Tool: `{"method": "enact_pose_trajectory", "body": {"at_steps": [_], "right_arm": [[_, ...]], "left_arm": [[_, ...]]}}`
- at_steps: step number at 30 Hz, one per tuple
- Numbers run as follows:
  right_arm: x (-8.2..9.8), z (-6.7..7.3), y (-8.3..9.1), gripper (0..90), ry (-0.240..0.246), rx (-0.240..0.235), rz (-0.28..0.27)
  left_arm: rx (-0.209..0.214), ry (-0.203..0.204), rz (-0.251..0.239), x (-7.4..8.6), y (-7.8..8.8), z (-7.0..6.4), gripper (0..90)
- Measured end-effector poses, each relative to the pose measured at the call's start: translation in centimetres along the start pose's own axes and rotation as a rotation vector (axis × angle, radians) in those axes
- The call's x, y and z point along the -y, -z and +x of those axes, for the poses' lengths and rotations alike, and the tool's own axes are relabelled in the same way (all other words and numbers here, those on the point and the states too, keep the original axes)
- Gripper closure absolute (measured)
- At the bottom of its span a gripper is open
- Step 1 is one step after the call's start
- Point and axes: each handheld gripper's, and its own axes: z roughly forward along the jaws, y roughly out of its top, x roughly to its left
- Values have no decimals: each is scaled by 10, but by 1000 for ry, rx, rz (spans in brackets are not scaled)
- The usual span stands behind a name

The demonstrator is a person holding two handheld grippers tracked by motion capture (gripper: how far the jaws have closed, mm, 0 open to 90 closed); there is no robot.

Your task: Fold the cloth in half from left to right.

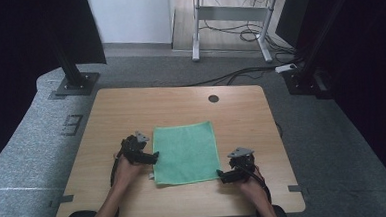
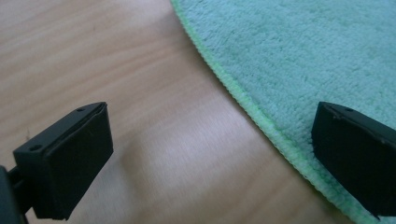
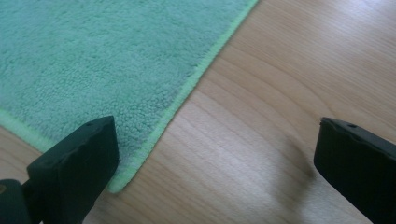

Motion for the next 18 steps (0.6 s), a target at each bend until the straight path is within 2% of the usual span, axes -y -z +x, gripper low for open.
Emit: {"method": "enact_pose_trajectory", "body": {"at_steps": [5, 7, 10, 11, 14, 17, 18], "right_arm": [[1, -5, 0, 1, -5, 16, -3], [2, -10, 1, 1, -16, 29, -4], [4, -15, 2, 2, -28, 42, -4], [6, -20, 3, 2, -52, 44, -5], [7, -23, 2, 0, -79, 29, -7], [8, -24, 2, 0, -86, 25, -9], [9, -25, 1, 0, -91, 18, -14]], "left_arm": [[4, -17, 11, 6, 8, -9, 0], [36, -20, 11, 11, 12, -17, 0], [62, -22, 11, 15, 15, -21, 0], [79, -17, 12, 17, 16, -22, 0], [91, -10, 13, 17, 15, -19, 0], [80, 0, 9, 14, 15, -15, 0], [79, 26, -5, 11, 17, -9, 0]]}}
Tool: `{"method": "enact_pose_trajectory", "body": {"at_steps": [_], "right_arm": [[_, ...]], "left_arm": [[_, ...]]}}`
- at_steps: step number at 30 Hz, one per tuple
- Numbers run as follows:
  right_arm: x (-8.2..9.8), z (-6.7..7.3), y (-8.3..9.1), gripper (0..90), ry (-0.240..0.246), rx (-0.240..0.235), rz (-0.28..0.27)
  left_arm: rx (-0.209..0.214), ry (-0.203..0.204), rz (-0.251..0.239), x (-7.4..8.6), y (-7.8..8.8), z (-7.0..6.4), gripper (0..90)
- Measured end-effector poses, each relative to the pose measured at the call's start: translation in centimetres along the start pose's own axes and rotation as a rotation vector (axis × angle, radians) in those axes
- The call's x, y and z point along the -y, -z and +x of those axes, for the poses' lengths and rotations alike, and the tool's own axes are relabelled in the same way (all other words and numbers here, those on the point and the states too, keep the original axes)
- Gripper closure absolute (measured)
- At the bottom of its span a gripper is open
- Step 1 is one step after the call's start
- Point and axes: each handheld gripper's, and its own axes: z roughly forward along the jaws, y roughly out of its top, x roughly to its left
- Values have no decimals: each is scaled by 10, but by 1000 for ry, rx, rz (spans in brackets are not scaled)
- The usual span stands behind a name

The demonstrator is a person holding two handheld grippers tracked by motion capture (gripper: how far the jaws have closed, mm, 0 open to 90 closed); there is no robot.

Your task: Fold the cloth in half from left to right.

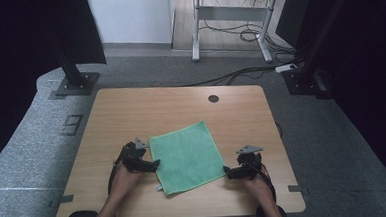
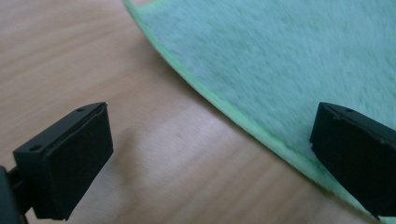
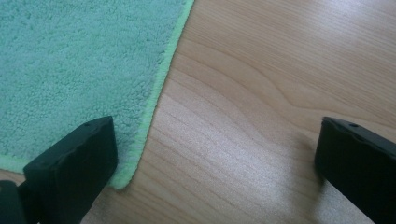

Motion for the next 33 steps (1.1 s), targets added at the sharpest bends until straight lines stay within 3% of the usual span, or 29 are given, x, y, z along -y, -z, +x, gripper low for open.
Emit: {"method": "enact_pose_trajectory", "body": {"at_steps": [6, 13, 33], "right_arm": [[1, 0, 0, 0, 0, -3, -9], [2, -1, 0, 0, 5, -6, -16], [3, -1, 0, 0, 11, -14, -29]], "left_arm": [[-40, 16, -24, -14, 2, 17, 0], [-61, 33, -34, -29, -7, 32, 0], [-93, 91, 5, -39, -44, 51, 0]]}}
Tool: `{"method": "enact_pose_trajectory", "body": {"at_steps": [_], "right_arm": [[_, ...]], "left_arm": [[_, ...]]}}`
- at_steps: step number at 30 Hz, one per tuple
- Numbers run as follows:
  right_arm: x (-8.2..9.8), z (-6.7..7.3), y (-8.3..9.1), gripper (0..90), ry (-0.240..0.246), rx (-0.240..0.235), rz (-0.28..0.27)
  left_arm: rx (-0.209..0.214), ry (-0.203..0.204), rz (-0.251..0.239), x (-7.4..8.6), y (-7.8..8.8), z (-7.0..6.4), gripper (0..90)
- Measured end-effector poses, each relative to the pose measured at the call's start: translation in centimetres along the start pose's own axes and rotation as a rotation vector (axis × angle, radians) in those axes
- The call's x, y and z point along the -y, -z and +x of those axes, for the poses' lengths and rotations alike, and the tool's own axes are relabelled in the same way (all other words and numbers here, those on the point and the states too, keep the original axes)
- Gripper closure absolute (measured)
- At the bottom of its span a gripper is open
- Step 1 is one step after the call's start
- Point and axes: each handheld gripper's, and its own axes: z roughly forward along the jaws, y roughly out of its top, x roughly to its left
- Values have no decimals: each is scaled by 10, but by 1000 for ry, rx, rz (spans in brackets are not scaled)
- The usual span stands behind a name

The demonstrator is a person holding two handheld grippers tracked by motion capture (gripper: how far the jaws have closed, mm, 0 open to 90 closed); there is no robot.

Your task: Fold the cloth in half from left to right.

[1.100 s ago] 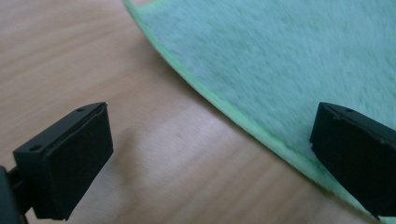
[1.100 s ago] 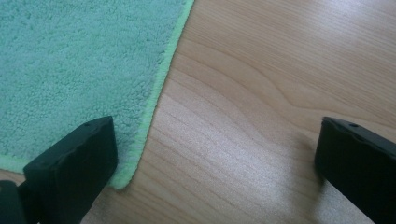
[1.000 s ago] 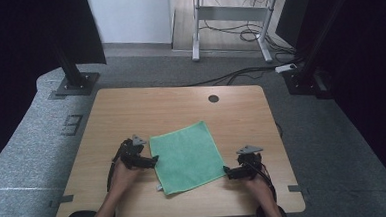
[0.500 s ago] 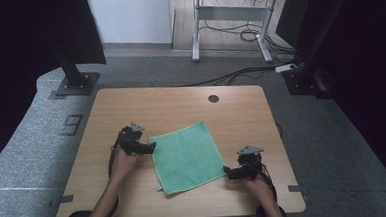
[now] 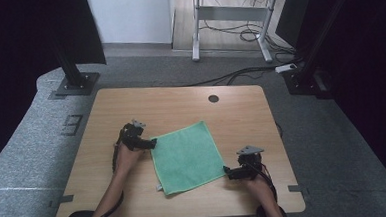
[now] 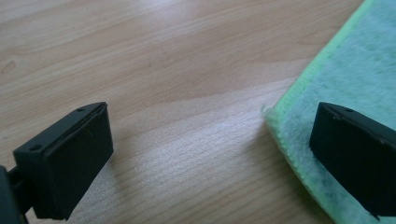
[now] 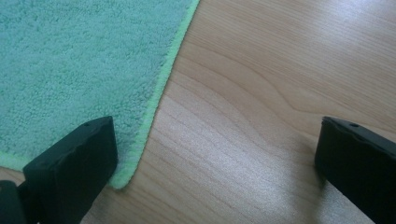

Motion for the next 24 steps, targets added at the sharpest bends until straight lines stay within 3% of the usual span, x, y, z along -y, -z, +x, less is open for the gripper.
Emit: {"method": "enact_pose_trajectory", "body": {"at_steps": [3, 12, 18, 24], "right_arm": [[0, 0, 0, 0, 1, -1, 0], [0, 0, 0, 0, 3, -4, 0], [-5, 0, 1, 0, 12, -4, 28], [-14, 6, 10, 14, 35, -11, -8]], "left_arm": [[17, 20, -10, 1, -2, 2, 0], [21, 20, -8, 1, -2, 3, 0], [20, 20, -8, 1, -2, 3, 0], [20, 20, -9, 1, -2, 3, 0]]}}
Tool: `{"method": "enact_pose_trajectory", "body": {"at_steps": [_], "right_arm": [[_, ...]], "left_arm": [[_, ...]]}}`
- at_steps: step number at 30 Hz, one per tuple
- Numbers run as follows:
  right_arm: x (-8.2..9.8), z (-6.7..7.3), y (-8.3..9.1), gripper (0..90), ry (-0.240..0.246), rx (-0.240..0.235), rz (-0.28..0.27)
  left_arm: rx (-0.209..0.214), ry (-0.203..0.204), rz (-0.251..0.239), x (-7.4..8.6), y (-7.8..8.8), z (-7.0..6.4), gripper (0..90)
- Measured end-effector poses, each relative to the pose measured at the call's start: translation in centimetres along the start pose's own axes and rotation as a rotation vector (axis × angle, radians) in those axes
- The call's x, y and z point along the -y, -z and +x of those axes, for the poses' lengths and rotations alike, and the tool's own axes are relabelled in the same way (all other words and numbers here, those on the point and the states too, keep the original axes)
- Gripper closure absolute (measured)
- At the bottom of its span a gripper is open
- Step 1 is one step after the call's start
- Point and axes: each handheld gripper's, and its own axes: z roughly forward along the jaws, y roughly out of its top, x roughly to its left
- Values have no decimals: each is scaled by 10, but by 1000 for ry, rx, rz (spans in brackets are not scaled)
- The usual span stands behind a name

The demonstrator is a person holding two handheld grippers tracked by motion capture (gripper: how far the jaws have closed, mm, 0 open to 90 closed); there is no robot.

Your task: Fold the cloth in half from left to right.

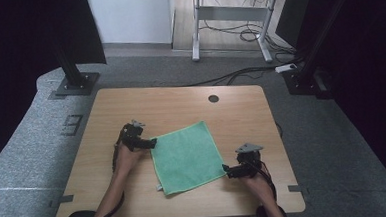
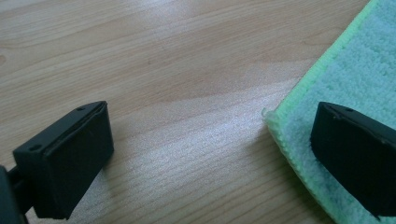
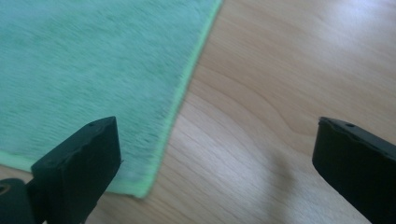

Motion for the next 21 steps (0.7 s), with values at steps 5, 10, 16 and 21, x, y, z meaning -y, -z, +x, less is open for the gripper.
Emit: {"method": "enact_pose_trajectory", "body": {"at_steps": [5, 10, 16, 21], "right_arm": [[-9, 15, 1, 15, 34, -58, 4], [-15, 32, -6, 16, 64, -116, 23], [-23, 54, -14, 31, 117, -176, 34], [-30, 72, -21, 52, 161, -232, 44]], "left_arm": [[-1, 1, -1, 0, 0, 0, 0], [-2, 2, -1, 0, 0, 0, 0], [-3, 1, 0, 0, 0, 0, 0], [-3, 1, 0, 0, 0, 0, 0]]}}
